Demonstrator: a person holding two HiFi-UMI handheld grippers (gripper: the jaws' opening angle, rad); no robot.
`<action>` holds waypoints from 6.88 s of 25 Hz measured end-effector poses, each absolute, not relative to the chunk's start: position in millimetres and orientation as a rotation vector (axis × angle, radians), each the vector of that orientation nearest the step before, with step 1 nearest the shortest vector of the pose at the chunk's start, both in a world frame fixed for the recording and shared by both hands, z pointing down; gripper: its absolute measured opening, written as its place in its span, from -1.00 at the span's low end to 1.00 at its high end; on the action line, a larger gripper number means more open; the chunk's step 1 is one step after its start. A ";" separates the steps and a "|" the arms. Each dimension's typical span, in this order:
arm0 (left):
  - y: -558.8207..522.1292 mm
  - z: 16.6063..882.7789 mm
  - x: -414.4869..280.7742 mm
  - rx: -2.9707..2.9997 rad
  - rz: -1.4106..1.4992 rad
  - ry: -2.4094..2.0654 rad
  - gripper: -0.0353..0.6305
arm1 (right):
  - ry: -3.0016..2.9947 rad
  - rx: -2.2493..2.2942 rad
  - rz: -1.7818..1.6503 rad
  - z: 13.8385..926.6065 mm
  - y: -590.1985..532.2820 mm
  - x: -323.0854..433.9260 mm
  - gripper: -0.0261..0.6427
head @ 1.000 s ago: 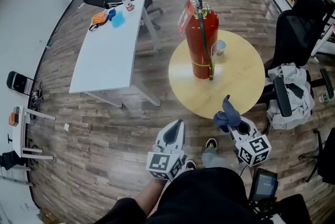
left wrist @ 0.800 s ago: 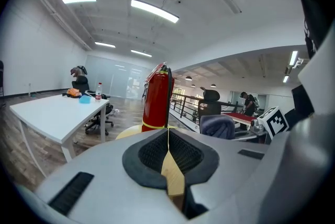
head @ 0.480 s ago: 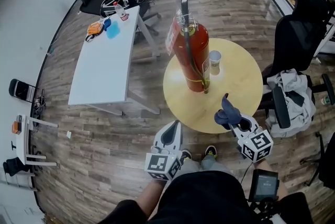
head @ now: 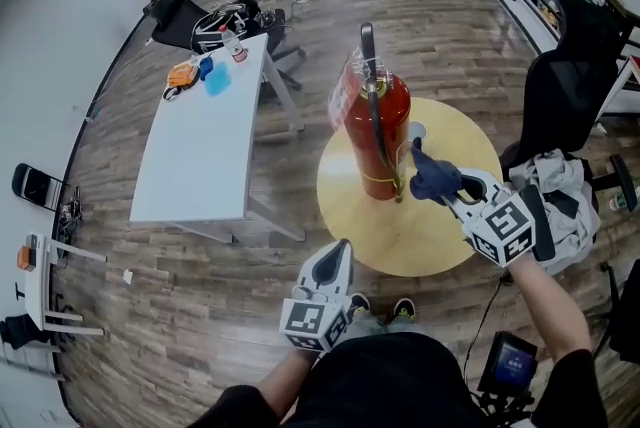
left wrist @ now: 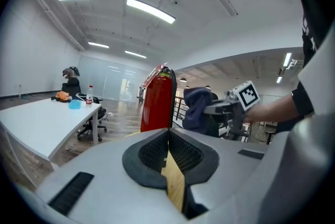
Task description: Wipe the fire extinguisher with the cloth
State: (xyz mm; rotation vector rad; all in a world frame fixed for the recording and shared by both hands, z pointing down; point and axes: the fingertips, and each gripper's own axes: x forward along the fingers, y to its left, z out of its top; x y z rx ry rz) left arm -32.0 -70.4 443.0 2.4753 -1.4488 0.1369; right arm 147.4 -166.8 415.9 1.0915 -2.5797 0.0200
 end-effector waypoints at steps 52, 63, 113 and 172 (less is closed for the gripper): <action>-87.1 447.5 -89.0 2.416 0.107 -1.515 -0.82 | -2.570 1.004 0.199 326.4 -235.6 68.6 -0.71; -88.3 444.4 -100.8 2.414 0.101 -1.534 -0.82 | -2.552 1.029 0.537 376.9 -234.2 79.1 -0.71; -89.8 451.3 -122.4 2.354 0.089 -1.571 -0.82 | -2.326 0.860 1.160 553.0 -203.7 27.5 -0.71; -92.0 463.5 -105.8 2.391 0.078 -1.454 -0.82 | -2.128 1.075 -0.656 237.0 -336.4 48.3 -0.71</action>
